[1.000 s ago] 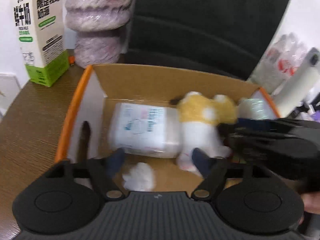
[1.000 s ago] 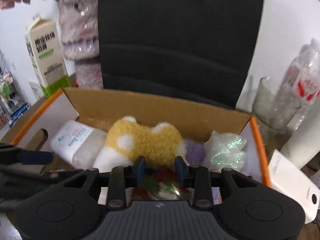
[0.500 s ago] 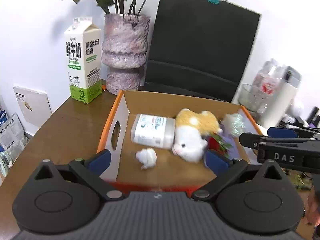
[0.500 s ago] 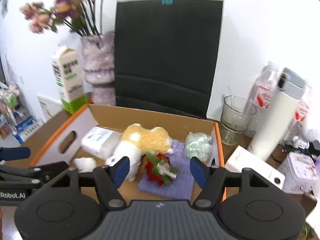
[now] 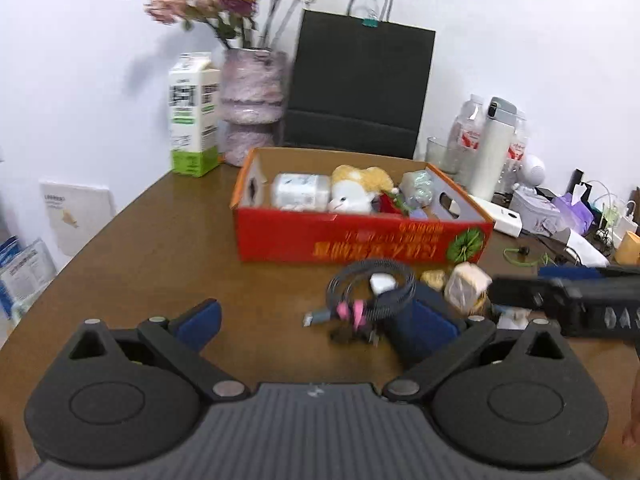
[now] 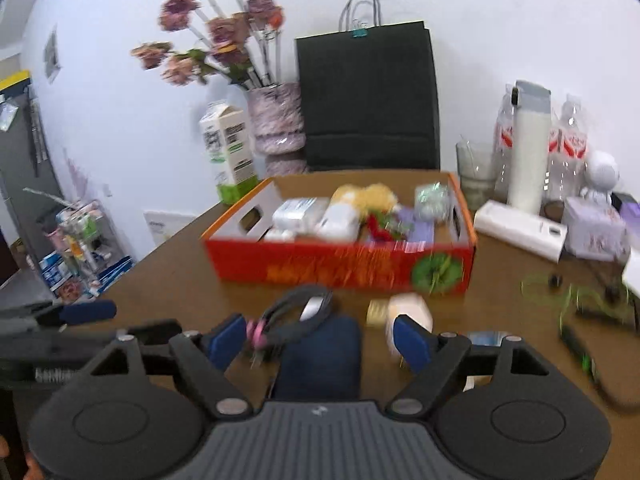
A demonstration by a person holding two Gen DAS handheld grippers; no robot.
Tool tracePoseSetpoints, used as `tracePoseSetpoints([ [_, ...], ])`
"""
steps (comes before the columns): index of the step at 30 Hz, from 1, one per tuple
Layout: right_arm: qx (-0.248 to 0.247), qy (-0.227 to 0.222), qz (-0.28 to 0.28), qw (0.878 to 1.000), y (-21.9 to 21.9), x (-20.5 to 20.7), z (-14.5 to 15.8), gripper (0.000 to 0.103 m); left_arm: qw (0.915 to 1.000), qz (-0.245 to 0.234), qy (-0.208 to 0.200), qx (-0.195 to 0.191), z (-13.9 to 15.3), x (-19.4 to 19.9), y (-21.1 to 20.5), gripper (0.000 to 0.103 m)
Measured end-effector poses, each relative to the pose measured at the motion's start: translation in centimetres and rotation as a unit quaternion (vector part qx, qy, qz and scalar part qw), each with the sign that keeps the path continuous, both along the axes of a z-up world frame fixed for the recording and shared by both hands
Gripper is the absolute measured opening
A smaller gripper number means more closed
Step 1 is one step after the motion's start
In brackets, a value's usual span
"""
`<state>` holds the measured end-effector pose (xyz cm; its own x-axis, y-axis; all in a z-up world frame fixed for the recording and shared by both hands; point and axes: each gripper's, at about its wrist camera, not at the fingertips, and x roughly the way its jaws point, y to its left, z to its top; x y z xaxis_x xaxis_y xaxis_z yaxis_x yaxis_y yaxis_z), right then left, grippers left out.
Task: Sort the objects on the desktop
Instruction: 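Release the tissue and rose into the cardboard box with both grippers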
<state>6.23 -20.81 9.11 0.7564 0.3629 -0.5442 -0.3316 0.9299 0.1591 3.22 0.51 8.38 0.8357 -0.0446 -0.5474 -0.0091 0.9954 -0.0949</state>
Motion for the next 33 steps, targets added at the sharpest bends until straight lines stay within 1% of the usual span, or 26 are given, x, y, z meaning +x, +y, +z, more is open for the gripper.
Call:
tracePoseSetpoints([
  [2, 0.002, -0.005, -0.013, 1.000, -0.1, -2.6, -1.3, 0.082, 0.9999, -0.007, -0.009, -0.003, -1.0, -2.4, -0.1, 0.103],
  [3, -0.007, -0.009, -0.012, 1.000, 0.0, -3.9, -2.0, 0.082, 0.9999, -0.010, -0.013, -0.004, -1.6, -3.5, -0.1, 0.103],
  [6, -0.012, -0.018, -0.019, 1.000, -0.2, -7.1, -3.8, 0.084, 0.9998, -0.014, -0.010, -0.006, -3.5, -6.0, -0.1, 0.103],
  [8, -0.010, -0.013, -0.013, 1.000, -0.5, -8.7, -4.9, 0.084, 0.9999, -0.009, 0.000, -0.013, -4.3, -6.9, 0.1, 0.103],
  [11, -0.031, -0.010, -0.019, 0.999, -0.5, -10.5, -6.1, 0.085, 0.9993, -0.014, 0.008, -0.032, -5.3, -7.7, 0.3, 0.103],
  [14, -0.023, 0.003, -0.024, 0.999, -0.8, -11.4, -7.0, 0.086, 0.9993, -0.015, 0.015, -0.030, -5.9, -7.9, 0.2, 0.103],
  [19, -0.027, -0.006, -0.043, 0.999, -1.3, -11.9, -7.2, 0.089, 0.9995, -0.017, 0.021, -0.014, -6.1, -8.3, -0.2, 0.103],
  [25, -0.034, -0.004, -0.048, 0.998, -1.6, -11.5, -7.5, 0.089, 0.9990, -0.023, 0.038, -0.004, -6.8, -8.2, -0.8, 0.103],
  [28, -0.043, -0.010, -0.045, 0.998, -1.6, -10.8, -7.6, 0.087, 0.9987, -0.032, 0.040, 0.005, -6.8, -7.8, -1.1, 0.103],
  [31, -0.063, -0.017, -0.040, 0.997, -1.8, -9.3, -7.5, 0.077, 0.9979, -0.044, 0.044, 0.015, -6.9, -7.1, -1.6, 0.103],
  [32, -0.069, -0.017, -0.040, 0.997, -1.9, -8.6, -7.5, 0.071, 0.9976, -0.048, 0.047, 0.017, -6.9, -6.7, -1.7, 0.103],
  [33, -0.071, -0.015, -0.041, 0.996, -2.2, -7.7, -7.5, 0.068, 0.9973, -0.052, 0.048, 0.018, -6.9, -6.2, -1.8, 0.103],
])
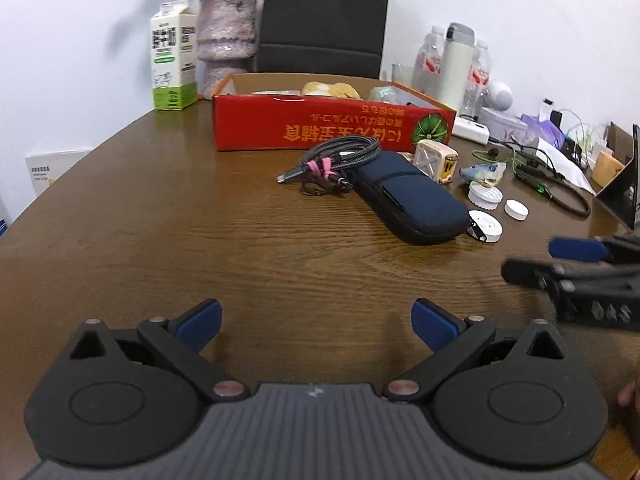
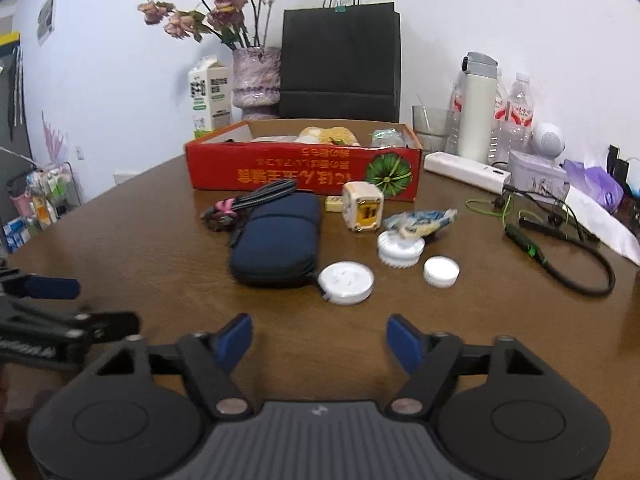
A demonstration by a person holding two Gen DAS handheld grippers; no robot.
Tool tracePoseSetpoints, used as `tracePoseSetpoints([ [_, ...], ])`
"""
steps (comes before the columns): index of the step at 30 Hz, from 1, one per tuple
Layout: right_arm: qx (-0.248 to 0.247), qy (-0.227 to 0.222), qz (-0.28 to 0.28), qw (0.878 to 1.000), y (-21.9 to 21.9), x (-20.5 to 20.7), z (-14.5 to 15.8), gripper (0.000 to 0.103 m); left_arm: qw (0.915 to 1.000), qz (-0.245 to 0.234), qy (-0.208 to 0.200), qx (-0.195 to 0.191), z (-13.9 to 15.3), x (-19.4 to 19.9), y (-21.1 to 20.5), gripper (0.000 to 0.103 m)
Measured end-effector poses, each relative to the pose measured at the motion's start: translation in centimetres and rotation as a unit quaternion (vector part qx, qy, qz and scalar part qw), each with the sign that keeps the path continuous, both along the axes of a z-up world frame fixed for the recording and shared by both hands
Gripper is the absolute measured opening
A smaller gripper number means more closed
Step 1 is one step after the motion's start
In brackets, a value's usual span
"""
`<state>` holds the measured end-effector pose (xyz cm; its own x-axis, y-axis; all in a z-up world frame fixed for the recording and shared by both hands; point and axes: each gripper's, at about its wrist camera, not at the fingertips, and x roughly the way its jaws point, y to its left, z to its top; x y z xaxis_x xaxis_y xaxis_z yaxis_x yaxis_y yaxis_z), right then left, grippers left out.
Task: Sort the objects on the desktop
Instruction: 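Release the tissue and rose into the cardboard box with both grippers, then grasp the black coiled cable with the left gripper while the right grasps a white round lid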
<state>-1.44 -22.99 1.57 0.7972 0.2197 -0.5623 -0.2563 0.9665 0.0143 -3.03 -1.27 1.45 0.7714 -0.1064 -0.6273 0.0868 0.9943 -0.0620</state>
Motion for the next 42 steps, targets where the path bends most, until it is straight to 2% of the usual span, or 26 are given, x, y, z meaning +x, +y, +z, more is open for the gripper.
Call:
tracePoseSetpoints([
  [4, -0.007, 0.016, 0.001, 1.000, -0.9, 3.5, -0.3, 0.061, 0.9999, -0.009, -0.013, 0.005, 0.8, 2.6, 0.1, 0.103],
  [6, -0.010, 0.024, 0.000, 1.000, -1.1, 5.0, -0.5, 0.057, 0.9994, -0.015, -0.030, -0.001, 1.6, 4.4, 0.1, 0.099],
  [8, -0.007, 0.029, 0.004, 1.000, -1.3, 5.9, -0.6, 0.054, 0.9987, -0.032, -0.038, -0.012, 2.3, 6.4, -0.1, 0.091],
  [10, 0.006, 0.036, 0.008, 0.999, -1.4, 6.5, -0.9, 0.044, 0.9972, -0.058, -0.041, -0.022, 2.8, 9.0, -0.8, 0.084],
  [12, -0.001, 0.029, 0.005, 1.000, -1.3, 6.6, -1.2, 0.032, 0.9955, -0.086, -0.037, -0.016, 2.9, 11.8, -1.9, 0.080],
  [13, 0.000, 0.028, 0.005, 1.000, -1.3, 6.7, -1.2, 0.030, 0.9949, -0.095, -0.032, -0.006, 2.7, 12.9, -2.6, 0.071],
  [14, 0.003, 0.028, 0.005, 1.000, -1.4, 6.8, -1.2, 0.030, 0.9952, -0.094, -0.029, 0.008, 2.5, 14.0, -3.3, 0.065],
  [15, 0.006, 0.027, 0.005, 1.000, -1.4, 6.8, -1.3, 0.030, 0.9950, -0.093, -0.027, 0.026, 2.2, 15.2, -4.0, 0.064],
  [17, 0.012, 0.031, 0.008, 0.999, -1.6, 6.9, -1.2, 0.031, 0.9942, -0.101, -0.016, 0.034, 1.6, 17.1, -4.5, 0.056],
  [18, 0.017, 0.034, 0.009, 0.999, -1.8, 7.1, -1.1, 0.037, 0.9946, -0.102, -0.007, 0.019, 1.4, 18.0, -4.3, 0.053],
  [19, 0.020, 0.036, 0.011, 0.999, -1.9, 7.3, -1.1, 0.040, 0.9946, -0.104, 0.000, 0.002, 1.2, 18.5, -4.0, 0.042],
  [20, 0.017, 0.033, 0.012, 0.999, -1.8, 7.5, -1.0, 0.043, 0.9937, -0.111, 0.008, -0.016, 1.1, 18.9, -3.6, 0.027],
  [21, 0.012, 0.028, 0.012, 0.999, -1.8, 7.8, -0.9, 0.046, 0.9932, -0.113, 0.013, -0.025, 1.0, 19.2, -3.3, 0.024],
  [22, 0.008, 0.025, 0.012, 1.000, -1.8, 8.1, -0.9, 0.048, 0.9934, -0.111, 0.010, -0.027, 1.0, 19.2, -3.2, 0.015],
  [24, 0.000, 0.024, 0.013, 1.000, -1.7, 8.8, -0.8, 0.052, 0.9940, -0.107, 0.000, -0.021, 1.2, 18.6, -3.0, 0.012],
  [28, -0.007, 0.036, 0.028, 0.999, -1.3, 10.4, -1.1, 0.052, 0.9960, -0.074, -0.040, -0.029, 2.7, 15.8, -1.8, 0.012],
  [29, -0.011, 0.033, 0.030, 0.999, -1.0, 10.6, -1.2, 0.048, 0.9963, -0.063, -0.050, -0.032, 3.1, 14.7, -1.4, 0.011],
  [30, -0.011, 0.031, 0.035, 0.999, -0.9, 10.6, -1.2, 0.039, 0.9961, -0.055, -0.059, -0.036, 3.4, 13.6, -1.0, 0.011],
  [37, -0.002, 0.019, 0.016, 1.000, -0.8, 9.5, -1.1, 0.038, 0.9915, -0.032, -0.082, -0.096, 4.8, 7.5, 2.4, 0.011],
  [42, 0.019, -0.002, 0.000, 1.000, -1.5, 6.2, 0.0, 0.038, 0.9904, -0.034, -0.092, -0.097, 5.3, 3.9, 3.5, 0.011],
])
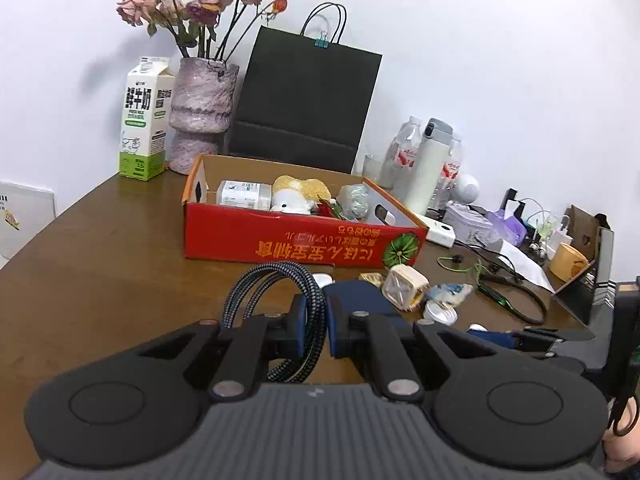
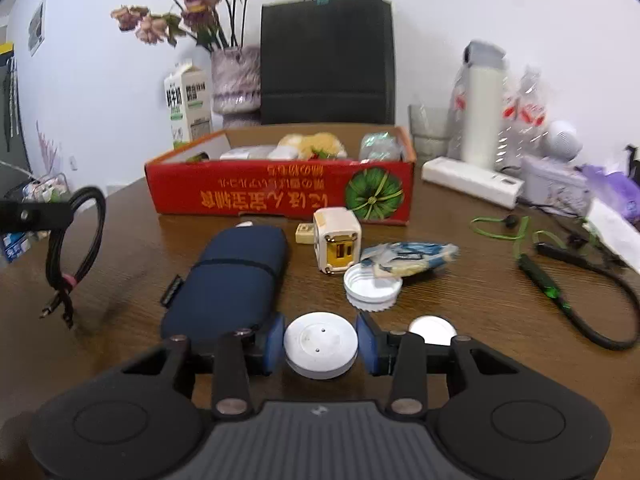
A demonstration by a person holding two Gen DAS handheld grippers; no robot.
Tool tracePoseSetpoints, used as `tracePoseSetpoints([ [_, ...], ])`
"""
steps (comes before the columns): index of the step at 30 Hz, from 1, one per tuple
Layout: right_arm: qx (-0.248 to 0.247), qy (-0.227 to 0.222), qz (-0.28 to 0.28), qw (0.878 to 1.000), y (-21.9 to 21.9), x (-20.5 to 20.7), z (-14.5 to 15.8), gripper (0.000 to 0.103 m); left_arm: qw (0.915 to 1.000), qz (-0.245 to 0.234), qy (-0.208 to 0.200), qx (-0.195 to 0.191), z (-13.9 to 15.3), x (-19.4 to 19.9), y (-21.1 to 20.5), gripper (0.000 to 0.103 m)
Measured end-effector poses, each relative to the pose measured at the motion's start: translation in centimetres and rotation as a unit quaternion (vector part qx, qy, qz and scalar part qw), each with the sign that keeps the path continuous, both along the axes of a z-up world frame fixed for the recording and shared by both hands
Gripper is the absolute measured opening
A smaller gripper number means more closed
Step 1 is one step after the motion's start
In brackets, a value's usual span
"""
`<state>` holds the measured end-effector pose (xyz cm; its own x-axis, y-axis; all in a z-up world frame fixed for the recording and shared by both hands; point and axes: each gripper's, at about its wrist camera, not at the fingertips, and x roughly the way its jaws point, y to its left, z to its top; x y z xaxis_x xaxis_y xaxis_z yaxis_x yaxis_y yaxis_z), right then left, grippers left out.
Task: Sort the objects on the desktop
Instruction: 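Grasp the black coiled cable with the left gripper while the right grasps a white round lid, then drop the cable and white lid into the cardboard box with both grippers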
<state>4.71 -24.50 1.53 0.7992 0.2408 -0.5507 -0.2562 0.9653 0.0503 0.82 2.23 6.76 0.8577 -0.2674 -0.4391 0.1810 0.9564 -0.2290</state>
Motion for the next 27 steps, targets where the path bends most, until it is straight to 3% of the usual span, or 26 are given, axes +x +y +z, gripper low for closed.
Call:
tracePoseSetpoints([
  [5, 0.037, -0.009, -0.015, 0.999, -0.4, -5.0, 1.3, 0.038, 0.9999, -0.009, -0.001, -0.012, -0.2, -2.6, 0.6, 0.011],
  [9, 0.032, -0.022, 0.000, 0.999, 0.7, -8.6, 1.6, 0.038, 0.9997, -0.024, -0.005, -0.006, -0.2, -4.0, 0.0, 0.011],
  [16, 0.051, -0.066, 0.014, 0.996, 1.4, -11.2, 3.9, 0.038, 0.9990, -0.039, -0.023, -0.001, 1.3, -4.9, -0.9, 0.011],
  [21, 0.076, -0.090, 0.015, 0.993, 0.5, -9.9, 6.4, 0.038, 0.9983, -0.043, -0.039, -0.010, 3.9, -2.6, -1.0, 0.011],
  [27, 0.095, -0.112, 0.012, 0.989, -1.0, -2.7, 10.5, 0.038, 0.9960, -0.035, -0.077, 0.028, 9.2, 5.0, -1.3, 0.011],
])
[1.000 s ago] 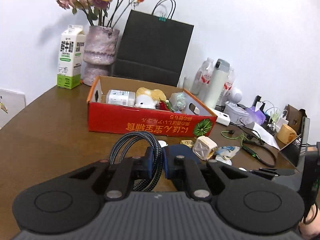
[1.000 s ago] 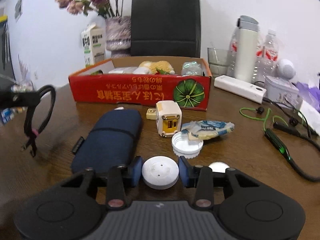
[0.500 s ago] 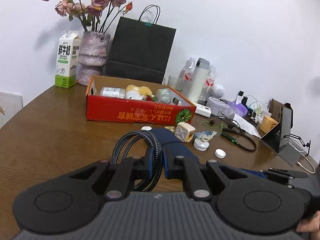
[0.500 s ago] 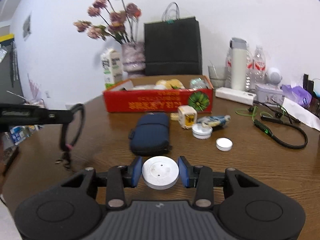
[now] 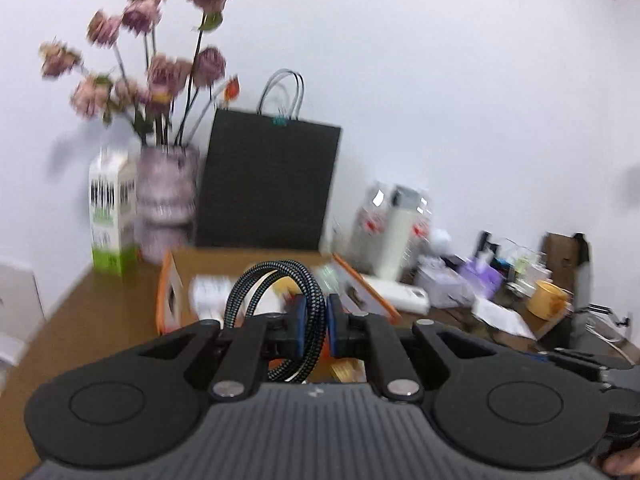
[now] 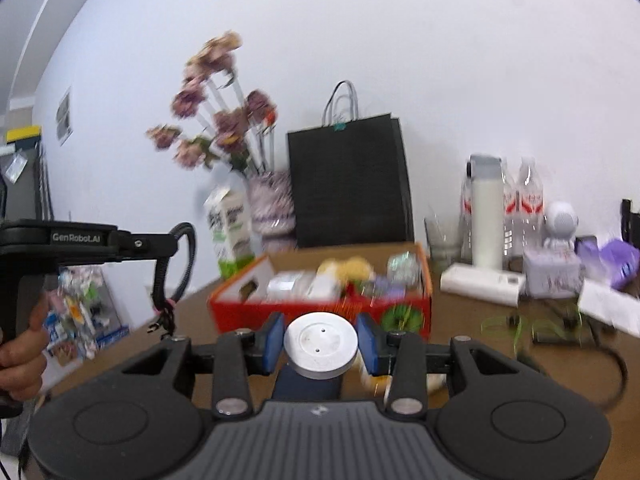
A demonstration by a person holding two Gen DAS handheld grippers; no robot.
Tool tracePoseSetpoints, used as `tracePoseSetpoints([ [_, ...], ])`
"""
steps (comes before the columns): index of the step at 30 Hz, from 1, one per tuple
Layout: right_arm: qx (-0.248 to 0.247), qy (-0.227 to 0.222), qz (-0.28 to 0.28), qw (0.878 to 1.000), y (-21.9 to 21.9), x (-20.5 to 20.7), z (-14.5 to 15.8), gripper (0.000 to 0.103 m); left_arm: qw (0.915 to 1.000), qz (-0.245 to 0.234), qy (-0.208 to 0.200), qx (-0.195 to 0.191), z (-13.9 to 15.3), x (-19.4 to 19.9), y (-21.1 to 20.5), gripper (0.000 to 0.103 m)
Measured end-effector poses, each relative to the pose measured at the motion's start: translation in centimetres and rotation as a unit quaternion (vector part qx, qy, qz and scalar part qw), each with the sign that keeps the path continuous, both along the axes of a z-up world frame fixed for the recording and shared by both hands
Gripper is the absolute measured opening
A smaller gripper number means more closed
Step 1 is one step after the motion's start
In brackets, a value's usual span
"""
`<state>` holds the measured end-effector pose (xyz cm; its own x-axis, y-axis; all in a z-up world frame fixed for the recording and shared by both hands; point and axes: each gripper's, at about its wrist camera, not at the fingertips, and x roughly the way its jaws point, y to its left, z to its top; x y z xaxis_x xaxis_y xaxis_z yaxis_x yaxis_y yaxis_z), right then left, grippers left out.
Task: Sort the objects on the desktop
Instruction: 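Drop the cable and white lid into the cardboard box with both grippers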
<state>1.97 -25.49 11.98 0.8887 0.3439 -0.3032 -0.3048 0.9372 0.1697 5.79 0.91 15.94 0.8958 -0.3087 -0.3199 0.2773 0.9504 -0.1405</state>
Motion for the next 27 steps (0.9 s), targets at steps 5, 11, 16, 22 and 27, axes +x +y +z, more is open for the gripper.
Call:
tracePoseSetpoints([
  [5, 0.005, -0.001, 0.004, 1.000, -0.3, 8.9, 2.9, 0.038, 0.9986, 0.016, 0.017, 0.047, 2.2, 8.5, -0.1, 0.011],
  [11, -0.024, 0.044, -0.010, 0.999, 0.8, 21.4, 2.7, 0.038, 0.9838, 0.008, 0.106, 0.145, -2.7, 19.5, -1.3, 0.011],
  [16, -0.076, 0.136, -0.025, 0.987, 2.3, 31.4, -1.2, 0.038, 0.9655, -0.032, 0.197, 0.168, -10.2, 24.5, -2.8, 0.011],
  [22, -0.127, 0.223, -0.039, 0.966, 3.8, 36.7, -6.1, 0.038, 0.9643, -0.055, 0.225, 0.127, -11.6, 26.0, -2.0, 0.016],
  [27, -0.119, 0.230, -0.037, 0.965, 4.6, 37.1, -6.2, 0.058, 0.9725, -0.040, 0.217, 0.073, -8.8, 26.2, 0.4, 0.040],
])
